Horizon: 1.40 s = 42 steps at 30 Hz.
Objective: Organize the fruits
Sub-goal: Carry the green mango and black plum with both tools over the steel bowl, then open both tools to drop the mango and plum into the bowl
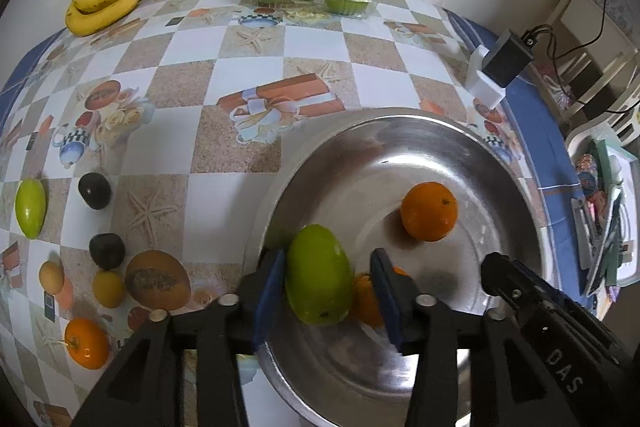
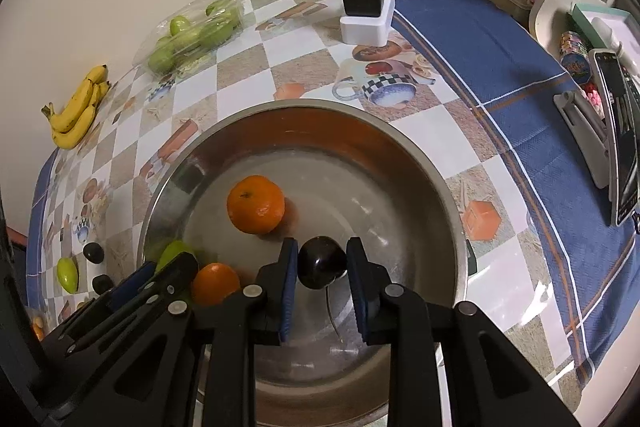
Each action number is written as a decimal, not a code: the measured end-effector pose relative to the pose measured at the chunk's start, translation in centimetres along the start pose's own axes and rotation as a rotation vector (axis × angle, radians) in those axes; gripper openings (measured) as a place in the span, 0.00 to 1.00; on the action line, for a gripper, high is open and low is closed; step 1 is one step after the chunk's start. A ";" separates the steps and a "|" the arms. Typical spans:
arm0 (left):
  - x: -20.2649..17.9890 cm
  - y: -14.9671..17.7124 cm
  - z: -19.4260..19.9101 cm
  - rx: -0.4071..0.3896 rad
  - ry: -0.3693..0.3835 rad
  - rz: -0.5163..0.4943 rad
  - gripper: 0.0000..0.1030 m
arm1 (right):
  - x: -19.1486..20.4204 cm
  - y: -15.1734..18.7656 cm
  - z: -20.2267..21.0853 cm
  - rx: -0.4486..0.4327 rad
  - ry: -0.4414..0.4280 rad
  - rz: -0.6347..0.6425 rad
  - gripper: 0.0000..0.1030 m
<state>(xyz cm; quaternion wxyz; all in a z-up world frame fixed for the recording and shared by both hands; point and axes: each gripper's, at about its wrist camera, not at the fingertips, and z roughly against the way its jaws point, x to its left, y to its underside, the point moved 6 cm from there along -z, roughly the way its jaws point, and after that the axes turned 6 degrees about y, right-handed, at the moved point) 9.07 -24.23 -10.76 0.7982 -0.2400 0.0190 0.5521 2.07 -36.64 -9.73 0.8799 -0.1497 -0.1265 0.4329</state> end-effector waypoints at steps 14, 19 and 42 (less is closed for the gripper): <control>0.1 -1.0 3.5 -0.054 -0.002 0.014 0.53 | -0.7 -1.3 3.2 -0.082 0.008 -0.022 0.37; 2.2 -1.3 3.9 -0.057 -0.043 0.063 0.58 | -0.3 -1.2 2.7 -0.071 0.017 -0.008 0.37; 11.7 -0.2 5.5 -0.084 -0.236 0.224 0.97 | 2.5 0.2 1.0 -0.031 0.050 0.077 0.83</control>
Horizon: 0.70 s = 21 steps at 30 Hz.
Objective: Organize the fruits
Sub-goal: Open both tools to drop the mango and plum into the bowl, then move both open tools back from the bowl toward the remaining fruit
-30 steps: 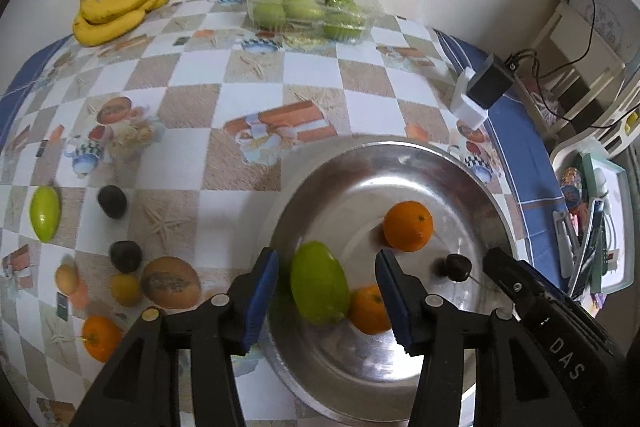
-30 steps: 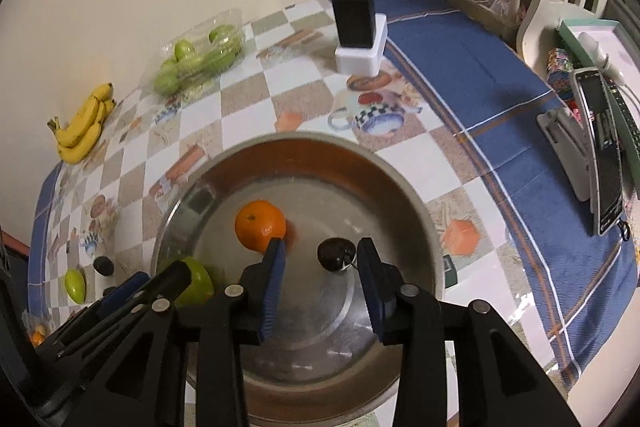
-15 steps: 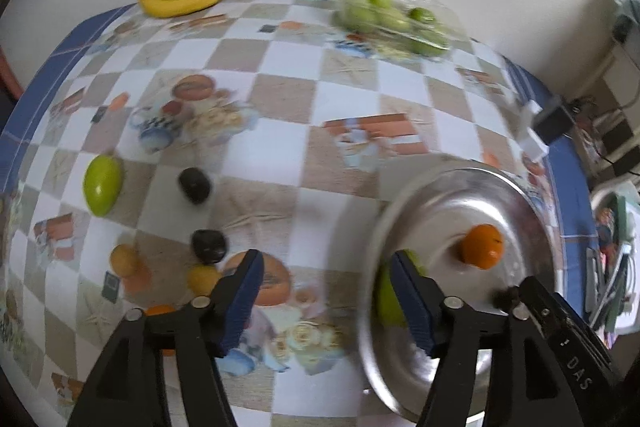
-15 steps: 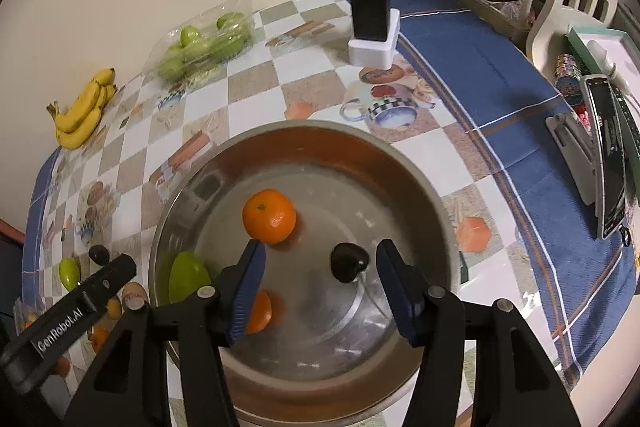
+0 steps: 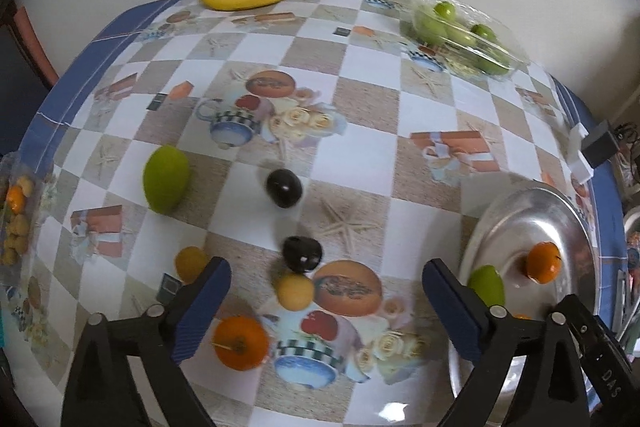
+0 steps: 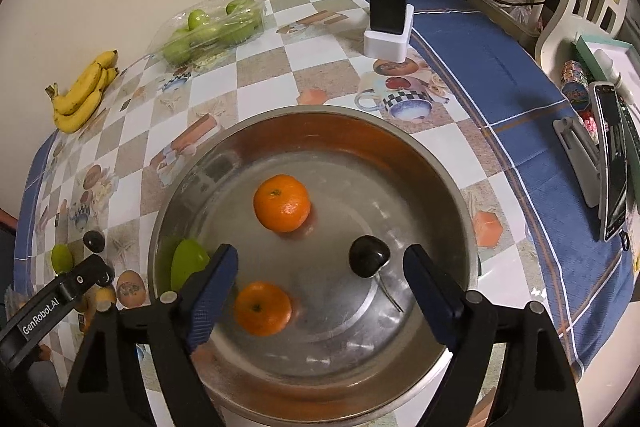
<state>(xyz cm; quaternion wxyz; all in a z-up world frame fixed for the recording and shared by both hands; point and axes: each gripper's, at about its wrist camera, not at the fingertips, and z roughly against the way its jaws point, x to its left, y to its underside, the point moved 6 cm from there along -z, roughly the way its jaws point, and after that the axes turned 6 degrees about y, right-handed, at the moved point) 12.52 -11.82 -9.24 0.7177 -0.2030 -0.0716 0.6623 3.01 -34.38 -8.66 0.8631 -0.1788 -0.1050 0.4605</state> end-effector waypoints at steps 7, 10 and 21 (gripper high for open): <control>2.3 -0.4 -0.2 -0.008 -0.017 0.039 1.00 | 0.6 0.2 -0.5 0.010 -0.010 -0.007 0.95; 3.4 -0.7 -0.2 -0.016 -0.027 0.054 1.00 | 1.1 0.2 -0.7 0.011 -0.004 0.007 0.96; 7.3 -2.0 0.8 -0.055 -0.041 0.074 1.00 | 3.5 0.1 0.4 -0.028 -0.018 0.034 0.96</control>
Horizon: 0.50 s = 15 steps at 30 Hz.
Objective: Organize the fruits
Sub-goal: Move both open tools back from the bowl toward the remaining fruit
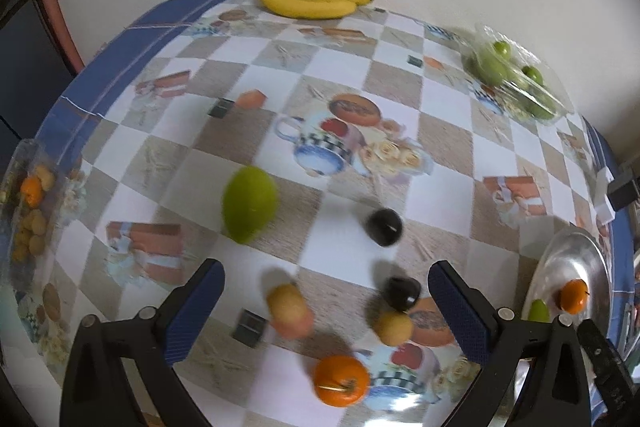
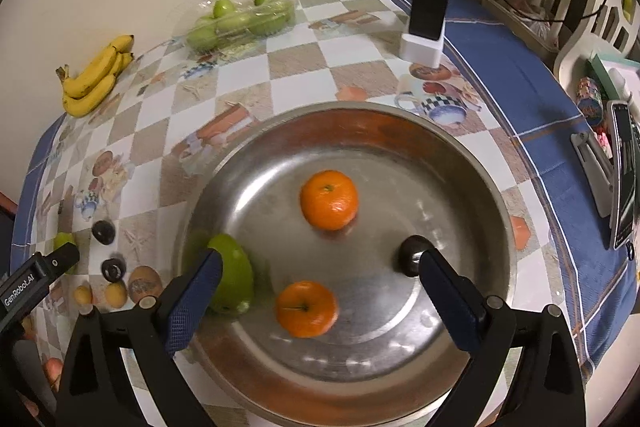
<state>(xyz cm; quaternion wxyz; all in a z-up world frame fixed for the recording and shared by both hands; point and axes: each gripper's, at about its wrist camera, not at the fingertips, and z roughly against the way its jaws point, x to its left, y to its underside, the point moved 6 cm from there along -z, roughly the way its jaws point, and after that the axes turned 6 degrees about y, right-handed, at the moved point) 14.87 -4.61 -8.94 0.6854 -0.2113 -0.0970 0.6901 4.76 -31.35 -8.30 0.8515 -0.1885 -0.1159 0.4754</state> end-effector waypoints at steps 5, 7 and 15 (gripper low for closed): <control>2.0 -0.8 0.7 -0.026 -0.024 -0.003 1.00 | 1.3 -0.4 0.9 -0.025 -0.036 -0.022 0.96; 2.9 -1.1 1.2 -0.038 -0.026 0.005 1.00 | 2.1 -0.5 1.2 -0.033 -0.048 -0.019 0.96; 5.8 -1.7 2.8 -0.080 -0.032 0.041 1.00 | 6.7 -0.1 2.5 -0.052 -0.134 0.047 0.96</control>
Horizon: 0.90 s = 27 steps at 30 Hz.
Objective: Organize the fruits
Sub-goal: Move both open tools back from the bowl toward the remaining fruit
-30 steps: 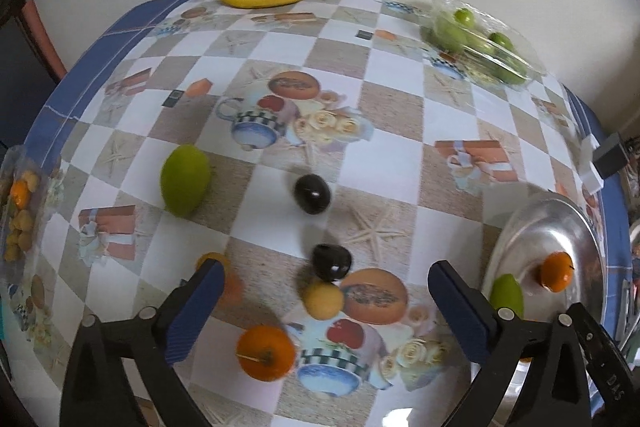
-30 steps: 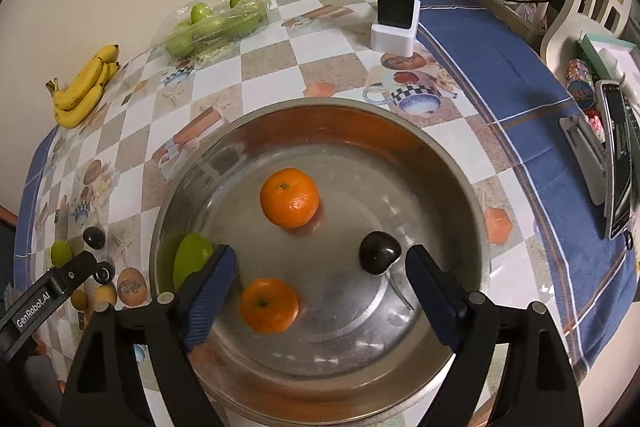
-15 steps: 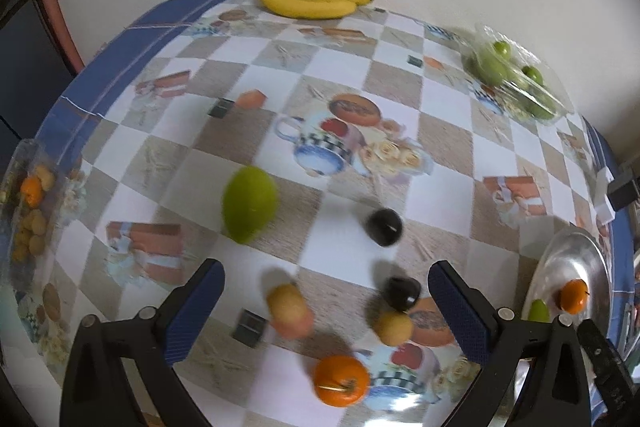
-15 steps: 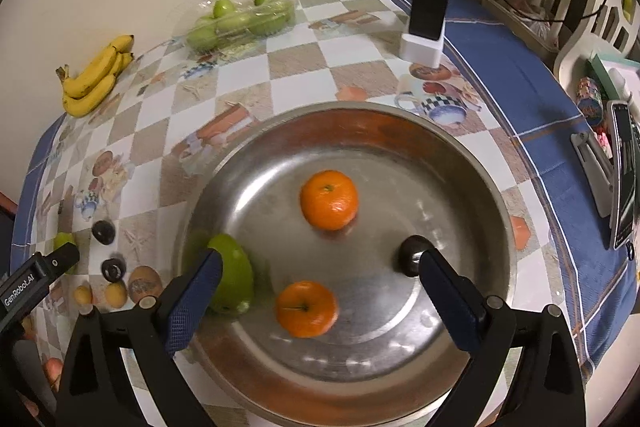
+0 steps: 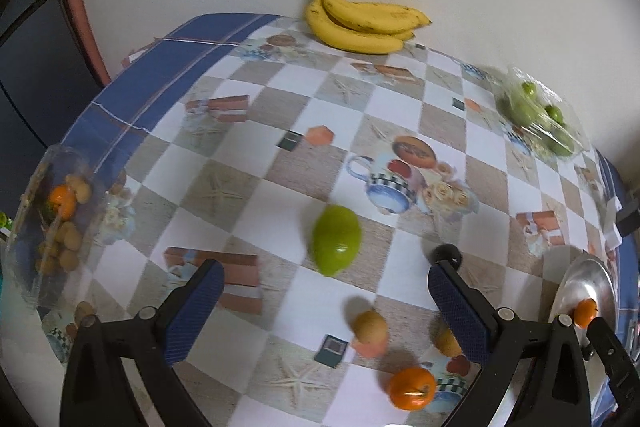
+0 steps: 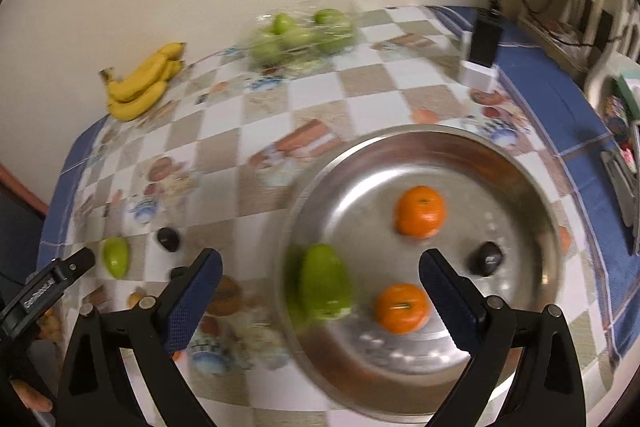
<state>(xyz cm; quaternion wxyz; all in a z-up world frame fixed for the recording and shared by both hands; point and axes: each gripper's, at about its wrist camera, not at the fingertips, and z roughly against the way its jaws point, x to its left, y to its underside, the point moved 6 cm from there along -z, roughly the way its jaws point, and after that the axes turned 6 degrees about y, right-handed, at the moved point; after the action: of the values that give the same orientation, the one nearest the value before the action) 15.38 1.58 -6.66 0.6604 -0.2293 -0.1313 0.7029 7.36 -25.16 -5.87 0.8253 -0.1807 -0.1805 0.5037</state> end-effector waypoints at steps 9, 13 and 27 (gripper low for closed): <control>3.6 0.2 0.9 -0.019 -0.038 0.054 1.00 | 5.6 1.4 -0.1 0.023 -0.080 0.093 0.96; 4.9 0.5 1.2 -0.023 -0.047 0.074 1.00 | 7.3 2.2 -0.2 0.039 -0.109 0.122 0.96; 7.1 1.2 0.8 -0.009 -0.021 0.130 1.00 | 11.3 4.5 -2.0 0.117 -0.144 0.204 0.96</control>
<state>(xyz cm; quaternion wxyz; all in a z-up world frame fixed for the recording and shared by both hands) 13.80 8.56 -7.56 0.6106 -0.2331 -0.1263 0.7462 9.67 -13.29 -8.45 0.7638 -0.1134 -0.1902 0.6062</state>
